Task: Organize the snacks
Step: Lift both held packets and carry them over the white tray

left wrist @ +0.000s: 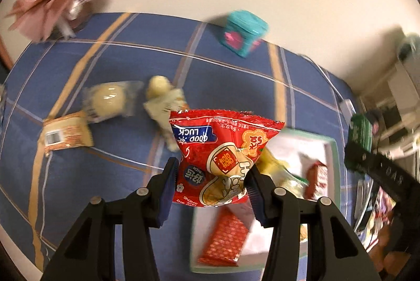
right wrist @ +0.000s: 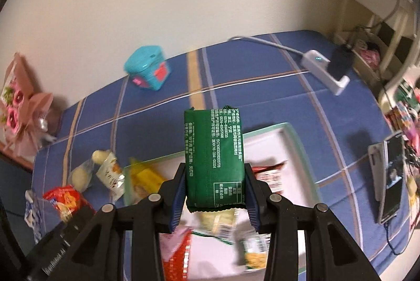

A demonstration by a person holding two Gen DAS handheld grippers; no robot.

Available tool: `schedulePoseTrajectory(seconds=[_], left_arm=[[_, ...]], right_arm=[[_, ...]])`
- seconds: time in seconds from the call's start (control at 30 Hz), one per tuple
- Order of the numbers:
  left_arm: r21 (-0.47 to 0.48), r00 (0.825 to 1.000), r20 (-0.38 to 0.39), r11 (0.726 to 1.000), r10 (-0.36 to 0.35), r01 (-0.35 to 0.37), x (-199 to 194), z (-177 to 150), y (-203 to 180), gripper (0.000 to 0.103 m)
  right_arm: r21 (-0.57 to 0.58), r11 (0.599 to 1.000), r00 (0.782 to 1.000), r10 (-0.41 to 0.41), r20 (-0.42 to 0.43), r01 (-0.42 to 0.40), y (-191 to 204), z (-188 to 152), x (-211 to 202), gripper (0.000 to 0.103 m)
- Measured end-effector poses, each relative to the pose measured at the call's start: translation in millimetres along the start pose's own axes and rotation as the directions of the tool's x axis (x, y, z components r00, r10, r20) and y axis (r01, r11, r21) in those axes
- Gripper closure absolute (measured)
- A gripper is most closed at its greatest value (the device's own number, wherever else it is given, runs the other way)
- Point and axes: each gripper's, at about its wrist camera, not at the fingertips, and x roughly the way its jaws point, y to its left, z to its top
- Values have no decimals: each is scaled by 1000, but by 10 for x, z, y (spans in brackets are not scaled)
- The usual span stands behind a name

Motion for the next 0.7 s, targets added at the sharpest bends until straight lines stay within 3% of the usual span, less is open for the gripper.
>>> schedulePoseTrajectory(seconds=[0.37, 0.7], left_arm=[[169, 999, -33, 986, -4, 10, 123, -215, -738, 52], [227, 999, -50, 974, 18, -6, 233, -309, -938, 51]], right_arm=[[55, 998, 999, -34, 11, 34, -444, 41, -91, 60], [48, 998, 1000, -29, -2, 29, -455, 34, -59, 60]])
